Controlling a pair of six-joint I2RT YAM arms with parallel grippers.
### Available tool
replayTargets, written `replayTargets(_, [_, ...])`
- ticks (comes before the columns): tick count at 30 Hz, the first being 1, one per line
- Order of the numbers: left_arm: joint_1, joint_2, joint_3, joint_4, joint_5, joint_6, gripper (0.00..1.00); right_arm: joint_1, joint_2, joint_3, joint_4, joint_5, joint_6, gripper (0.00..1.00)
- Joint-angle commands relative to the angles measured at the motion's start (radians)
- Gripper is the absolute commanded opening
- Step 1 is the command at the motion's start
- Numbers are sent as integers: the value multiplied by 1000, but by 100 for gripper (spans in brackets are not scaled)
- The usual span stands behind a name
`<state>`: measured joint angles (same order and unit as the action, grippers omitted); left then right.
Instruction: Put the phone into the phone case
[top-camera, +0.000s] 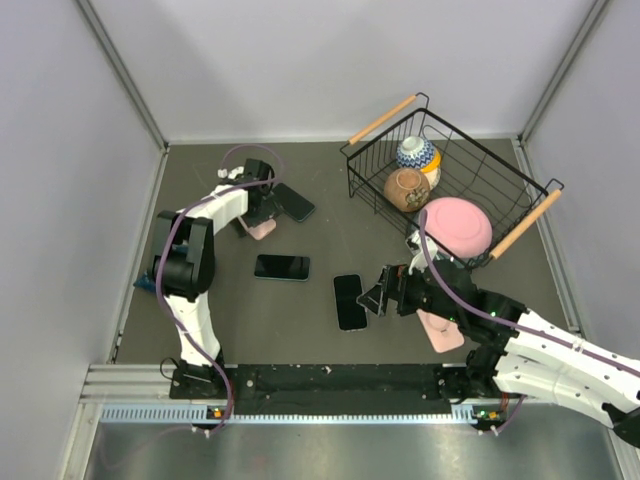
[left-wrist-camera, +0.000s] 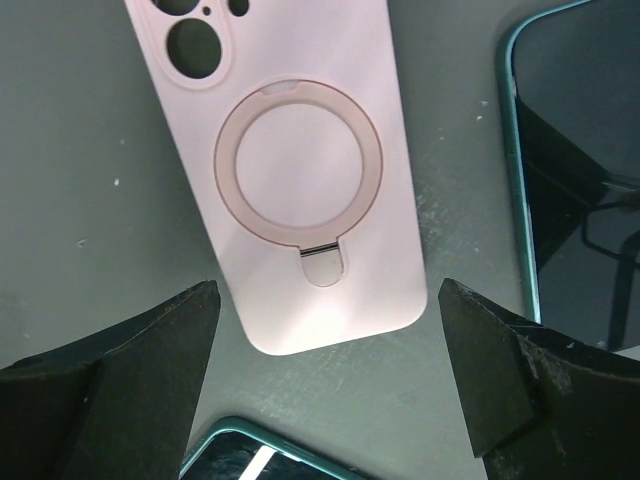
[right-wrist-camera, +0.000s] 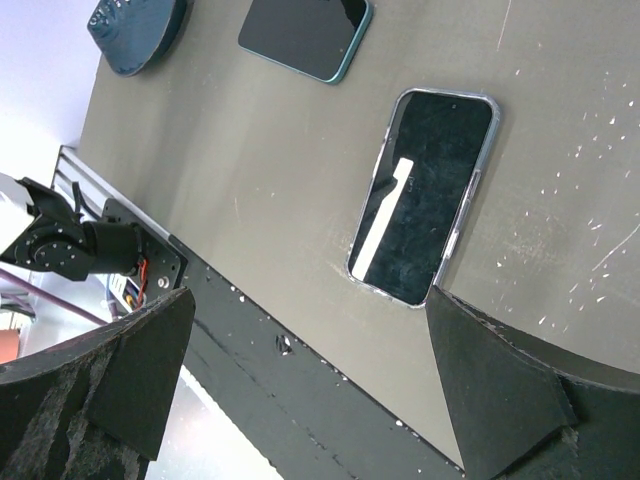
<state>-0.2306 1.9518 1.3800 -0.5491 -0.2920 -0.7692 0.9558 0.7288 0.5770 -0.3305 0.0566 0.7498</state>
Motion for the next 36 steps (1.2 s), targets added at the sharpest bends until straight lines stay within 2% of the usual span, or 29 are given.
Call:
replayTargets(1, [7,10,2,48,48,-36,96,11,-9,37,11,12,-20,99])
replayTargets(4, [13,21,-9,40,36,-47,95,11,-20,30,11,12,-15,99])
replayTargets(9, [22,41,1,6,53,-65,83,11,-34,27,10,9,-10,99])
replayTargets(16, [22,76,59,-119,54,-51,67,11,-71,32,1,5,-3,99])
replayTargets(22, [22,18,30,-127,48,5,63,9,-83,26,-11,5,10,99])
replayTargets(24, [22,3,10,-118,60,27,66,11,-83,24,-10,2,16,99])
replayTargets(28, [22,-4,1,-103,108,64,84,11,-83,23,-8,5,17,99])
replayTargets(29, [22,-2,4,-112,108,64,96,11,-85,21,-10,5,19,99])
replayTargets(30, [22,1,10,-120,108,62,99,11,-86,17,-10,3,22,99])
replayTargets(36, [22,44,79,-163,106,48,99,9,-104,11,-7,-4,33,99])
